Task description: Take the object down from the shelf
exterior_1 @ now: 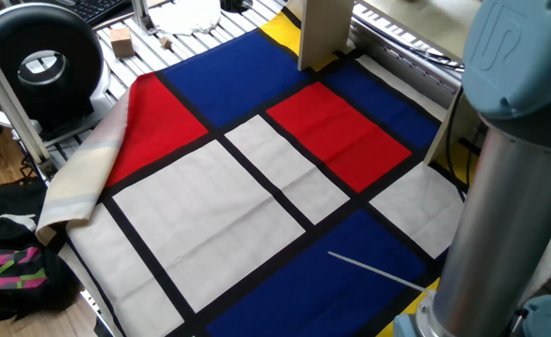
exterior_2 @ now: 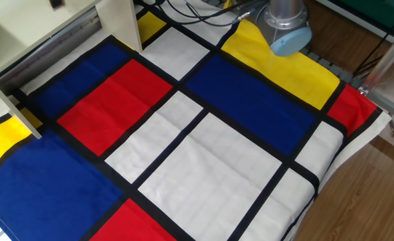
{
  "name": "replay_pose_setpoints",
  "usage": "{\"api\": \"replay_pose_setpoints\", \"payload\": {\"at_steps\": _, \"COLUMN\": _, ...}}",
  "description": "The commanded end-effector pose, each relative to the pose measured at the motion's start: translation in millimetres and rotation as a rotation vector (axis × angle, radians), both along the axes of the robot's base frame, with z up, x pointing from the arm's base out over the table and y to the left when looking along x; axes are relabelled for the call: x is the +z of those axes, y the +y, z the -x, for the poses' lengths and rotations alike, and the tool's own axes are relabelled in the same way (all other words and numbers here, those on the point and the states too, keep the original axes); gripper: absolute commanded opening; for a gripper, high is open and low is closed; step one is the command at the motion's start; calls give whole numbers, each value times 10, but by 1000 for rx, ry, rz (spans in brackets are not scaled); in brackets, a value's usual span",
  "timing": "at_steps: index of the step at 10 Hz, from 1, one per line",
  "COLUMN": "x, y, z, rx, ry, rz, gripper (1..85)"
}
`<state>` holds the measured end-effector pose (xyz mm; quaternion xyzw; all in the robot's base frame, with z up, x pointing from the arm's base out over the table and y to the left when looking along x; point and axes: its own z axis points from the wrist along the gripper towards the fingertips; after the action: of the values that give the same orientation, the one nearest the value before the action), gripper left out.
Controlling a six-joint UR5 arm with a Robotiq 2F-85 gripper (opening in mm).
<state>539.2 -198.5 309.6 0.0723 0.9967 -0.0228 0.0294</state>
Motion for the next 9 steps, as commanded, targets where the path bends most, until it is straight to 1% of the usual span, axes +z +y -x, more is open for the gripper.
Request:
{"api": "replay_pose_setpoints", "payload": {"at_steps": 1, "x": -87, "y": 333, "z": 16, "rx": -18, "ry": -29, "rz": -22, "gripper": 13}}
{"api": "replay_pose_setpoints", "payload": {"at_steps": 2, "x": -112, "y": 344, "z": 41, "rx": -2, "ry": -24, "rz": -11, "gripper": 13}}
{"api": "replay_pose_setpoints", "payload": {"at_steps": 3, "x": -170, "y": 372, "z": 89, "rx": 9, "ry": -23, "rz": 16, "gripper": 13}}
{"api": "replay_pose_setpoints", "payload": {"at_steps": 4, "x": -242, "y": 439, "z": 99, "rx": 9, "ry": -35, "rz": 26, "gripper": 13}}
{"api": "replay_pose_setpoints", "payload": {"at_steps": 6, "x": -368, "y": 548, "z": 121, "rx": 15, "ry": -41, "rz": 28, "gripper": 13}}
{"api": "replay_pose_setpoints", "payload": {"at_steps": 9, "x": -491, "y": 586, "z": 84, "rx": 27, "ry": -49, "rz": 32, "gripper": 13}}
